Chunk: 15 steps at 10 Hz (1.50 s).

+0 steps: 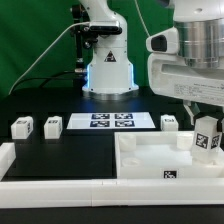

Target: Assemble one leg

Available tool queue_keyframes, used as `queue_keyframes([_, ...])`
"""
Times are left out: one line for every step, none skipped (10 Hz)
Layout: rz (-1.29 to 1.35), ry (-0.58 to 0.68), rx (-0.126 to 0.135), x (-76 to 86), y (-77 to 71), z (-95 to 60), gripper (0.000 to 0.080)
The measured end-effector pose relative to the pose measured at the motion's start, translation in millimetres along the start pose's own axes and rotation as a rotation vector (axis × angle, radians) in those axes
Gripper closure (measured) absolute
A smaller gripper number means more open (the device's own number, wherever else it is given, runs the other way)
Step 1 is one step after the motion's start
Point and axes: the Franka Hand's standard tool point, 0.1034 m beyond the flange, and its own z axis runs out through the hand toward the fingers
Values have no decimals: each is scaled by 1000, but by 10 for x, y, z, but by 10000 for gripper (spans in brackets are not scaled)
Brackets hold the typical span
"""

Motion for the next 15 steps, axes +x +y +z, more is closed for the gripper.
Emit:
queue_keyframes([108,-8,5,-13,-8,1,497])
queue_keyframes([187,-8,5,-15,-11,1,500])
queue_keyframes([295,-10,5,-24,-15,3,503])
queue_keyframes([365,-11,4,-37,-19,7,503])
queue_keyframes([348,-10,4,-38,-19,8,426])
queue_keyframes([300,-10,4,-42,-20,9,426])
queue_keyframes([283,-10,4,-48,-23,10,289])
queue_keyframes([219,-10,4,-48,-23,11,180])
queue_keyframes([104,-9,4,-46,-21,12,180])
queue_keyframes([-29,-8,4,-45,-20,13,158])
queue_keyframes([-153,-7,-2,-39,-6,21,152])
queue_keyframes([-288,-3,-19,-22,29,45,152])
queue_keyframes([-378,-5,-21,-20,36,60,150])
queue_keyframes([-513,1,-29,-7,45,65,150])
queue_keyframes([-652,8,-39,11,54,68,150])
